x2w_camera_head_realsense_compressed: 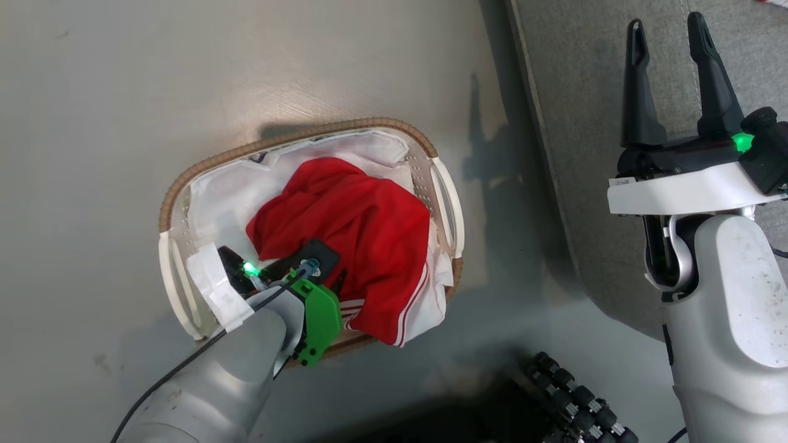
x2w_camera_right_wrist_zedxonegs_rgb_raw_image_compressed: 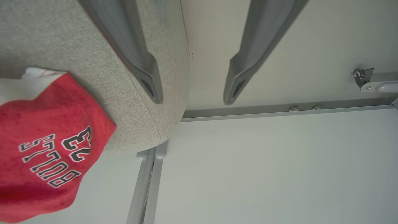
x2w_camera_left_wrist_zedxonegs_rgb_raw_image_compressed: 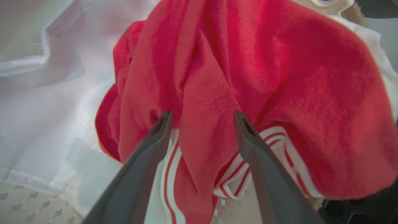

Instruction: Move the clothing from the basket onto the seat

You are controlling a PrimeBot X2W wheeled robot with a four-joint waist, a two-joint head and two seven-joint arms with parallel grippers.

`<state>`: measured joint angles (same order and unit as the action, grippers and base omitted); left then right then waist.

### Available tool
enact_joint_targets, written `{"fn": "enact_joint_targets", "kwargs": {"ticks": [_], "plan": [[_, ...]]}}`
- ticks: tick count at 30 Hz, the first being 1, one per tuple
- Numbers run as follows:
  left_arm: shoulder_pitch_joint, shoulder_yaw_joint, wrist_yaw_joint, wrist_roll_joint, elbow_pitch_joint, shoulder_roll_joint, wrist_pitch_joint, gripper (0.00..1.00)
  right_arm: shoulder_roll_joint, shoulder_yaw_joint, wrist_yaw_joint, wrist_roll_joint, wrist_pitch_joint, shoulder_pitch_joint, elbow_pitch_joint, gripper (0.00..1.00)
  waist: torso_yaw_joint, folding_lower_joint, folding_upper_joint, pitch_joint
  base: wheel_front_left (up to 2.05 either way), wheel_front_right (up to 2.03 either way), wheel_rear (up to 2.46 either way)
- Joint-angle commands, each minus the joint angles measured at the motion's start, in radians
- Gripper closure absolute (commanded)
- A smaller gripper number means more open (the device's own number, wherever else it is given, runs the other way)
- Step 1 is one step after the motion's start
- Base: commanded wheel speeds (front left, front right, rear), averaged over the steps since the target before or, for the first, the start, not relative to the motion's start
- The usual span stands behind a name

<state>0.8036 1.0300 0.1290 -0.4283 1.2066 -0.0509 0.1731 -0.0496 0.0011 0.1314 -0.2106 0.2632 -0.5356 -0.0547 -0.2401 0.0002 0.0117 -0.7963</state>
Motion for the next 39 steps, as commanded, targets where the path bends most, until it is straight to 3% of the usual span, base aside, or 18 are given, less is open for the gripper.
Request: {"fn": "enact_joint_targets", "kwargs": {"ticks": [1,6,9,10,22,34,39], "plan": [[0.024,-0.004,0.003,-0.007,0.012,-0.013,0.004,0.0,-0.002,0.001,-0.001,-0.006,0.002,-0.012,0.006,0.0,-0.052,-0.0002,-0.0117,-0.065,0.0,0.0,0.0],[0.041,-0.003,0.003,-0.021,0.043,-0.016,0.008,0.0,-0.002,0.001,-0.001,-0.011,0.002,-0.015,0.005,0.0,-0.058,-0.0002,-0.0117,-0.083,0.0,0.0,0.0],[0.044,0.004,0.003,-0.029,0.045,-0.014,0.018,0.97,-0.002,-0.003,-0.001,-0.007,0.002,-0.015,-0.004,0.0,-0.053,-0.0002,-0.0117,-0.081,0.0,0.0,0.0],[0.045,0.006,0.003,-0.034,0.044,-0.013,0.025,1.0,-0.002,-0.006,-0.001,-0.003,0.002,-0.013,-0.009,0.0,-0.049,-0.0002,-0.0117,-0.076,0.0,0.0,0.0],[-0.011,-0.013,0.003,-0.085,-0.05,-0.037,0.094,1.0,-0.002,-0.007,-0.001,0.049,0.002,0.037,-0.085,0.0,0.012,-0.0002,-0.0117,0.095,0.0,0.0,0.0],[-0.136,-0.122,-0.039,-0.021,-0.377,-0.103,0.091,1.0,-0.003,-0.03,-0.001,0.113,0.002,0.178,-0.172,0.0,0.087,-0.0002,-0.0117,0.395,0.0,0.0,0.0],[-0.143,-0.14,-0.034,0.015,-0.455,-0.131,0.091,1.0,-0.003,-0.038,-0.001,0.132,0.002,0.253,-0.205,0.0,0.109,-0.0002,-0.0117,0.522,0.0,0.0,0.0]]}}
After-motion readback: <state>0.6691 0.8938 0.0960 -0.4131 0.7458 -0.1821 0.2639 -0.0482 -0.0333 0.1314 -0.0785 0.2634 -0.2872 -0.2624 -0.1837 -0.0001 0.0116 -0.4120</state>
